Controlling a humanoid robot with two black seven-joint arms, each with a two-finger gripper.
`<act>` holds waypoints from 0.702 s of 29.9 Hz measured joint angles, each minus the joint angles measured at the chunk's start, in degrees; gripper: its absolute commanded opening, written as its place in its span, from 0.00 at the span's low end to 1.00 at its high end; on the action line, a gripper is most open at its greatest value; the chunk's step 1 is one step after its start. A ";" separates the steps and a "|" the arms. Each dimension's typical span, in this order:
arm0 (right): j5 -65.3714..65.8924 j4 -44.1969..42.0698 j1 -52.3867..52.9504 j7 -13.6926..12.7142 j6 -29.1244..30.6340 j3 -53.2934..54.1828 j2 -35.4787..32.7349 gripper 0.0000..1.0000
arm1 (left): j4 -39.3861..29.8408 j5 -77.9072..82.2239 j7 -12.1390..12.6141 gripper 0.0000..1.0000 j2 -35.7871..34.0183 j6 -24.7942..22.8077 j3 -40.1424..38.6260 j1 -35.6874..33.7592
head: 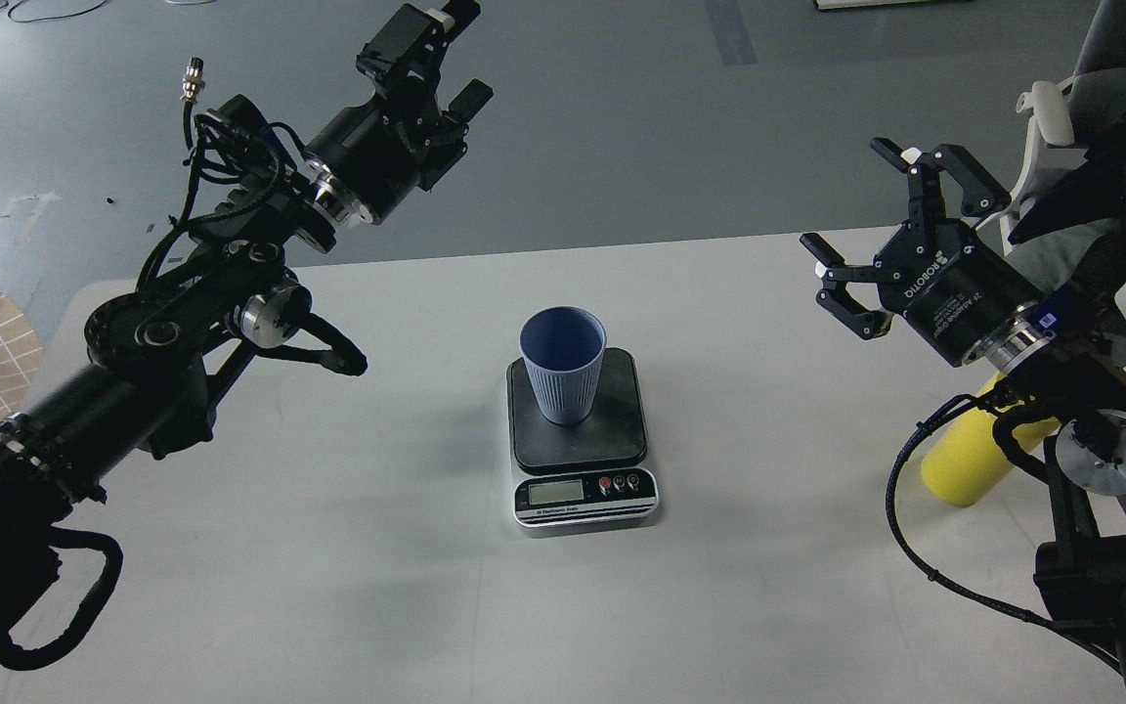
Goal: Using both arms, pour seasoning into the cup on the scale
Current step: 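Open the left gripper and lift it away from the cup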
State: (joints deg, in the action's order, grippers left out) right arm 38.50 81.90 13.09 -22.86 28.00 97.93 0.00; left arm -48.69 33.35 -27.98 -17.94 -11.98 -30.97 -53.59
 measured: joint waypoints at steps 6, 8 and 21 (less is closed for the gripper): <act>-2.58 0.27 0.01 0.02 0.00 0.54 0.00 1.00 | -0.10 -1.70 0.00 0.98 0.98 -0.74 -5.78 2.90; -6.69 1.55 0.04 0.07 0.00 0.97 0.00 1.00 | -0.14 -1.84 -0.01 0.98 1.19 -1.24 -7.04 3.42; -25.46 14.04 1.59 0.45 -0.21 2.39 0.00 1.00 | -1.15 -1.69 -0.01 0.98 1.53 -3.18 -7.14 7.04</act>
State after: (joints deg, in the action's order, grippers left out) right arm 13.04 95.94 14.68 -22.41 27.79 100.32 0.00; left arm -49.83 31.67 -28.00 -16.41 -15.16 -38.10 -46.55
